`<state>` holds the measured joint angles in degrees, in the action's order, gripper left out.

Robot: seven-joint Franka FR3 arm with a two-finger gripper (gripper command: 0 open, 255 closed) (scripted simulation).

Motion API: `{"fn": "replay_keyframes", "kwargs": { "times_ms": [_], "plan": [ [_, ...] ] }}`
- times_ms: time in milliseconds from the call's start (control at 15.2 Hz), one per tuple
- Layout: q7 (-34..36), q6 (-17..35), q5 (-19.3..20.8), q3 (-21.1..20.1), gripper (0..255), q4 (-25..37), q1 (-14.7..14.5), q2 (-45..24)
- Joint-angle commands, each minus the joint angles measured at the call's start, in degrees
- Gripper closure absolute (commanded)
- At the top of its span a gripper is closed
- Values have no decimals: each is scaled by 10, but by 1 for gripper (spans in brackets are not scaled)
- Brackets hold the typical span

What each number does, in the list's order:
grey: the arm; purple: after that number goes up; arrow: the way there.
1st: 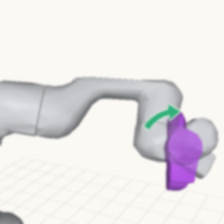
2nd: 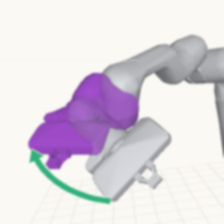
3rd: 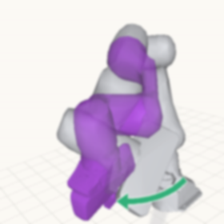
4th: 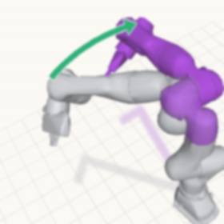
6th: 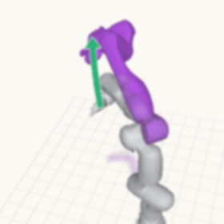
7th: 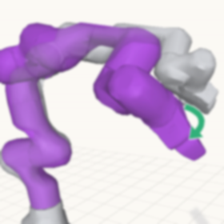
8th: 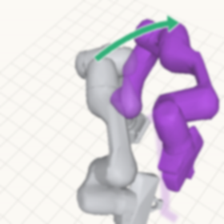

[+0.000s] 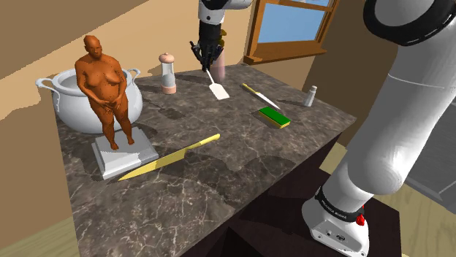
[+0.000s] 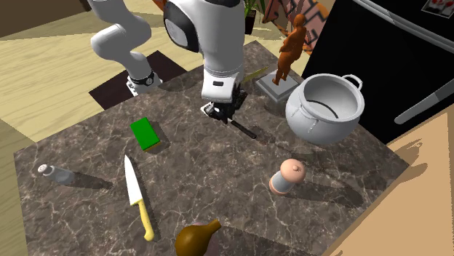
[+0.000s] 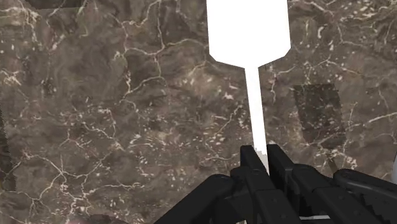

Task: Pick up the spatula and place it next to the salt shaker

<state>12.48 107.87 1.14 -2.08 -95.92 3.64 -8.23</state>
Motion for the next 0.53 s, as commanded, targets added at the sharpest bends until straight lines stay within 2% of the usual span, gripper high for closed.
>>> {"fn": "replay_keyframes", "kwargs": {
  "times_ms": [0, 462],
  "plan": [
    [-15, 14, -3, 6, 255, -57, 9, 44],
    [-79, 36, -6, 38, 255, -200, 40, 165]
  ]
}}
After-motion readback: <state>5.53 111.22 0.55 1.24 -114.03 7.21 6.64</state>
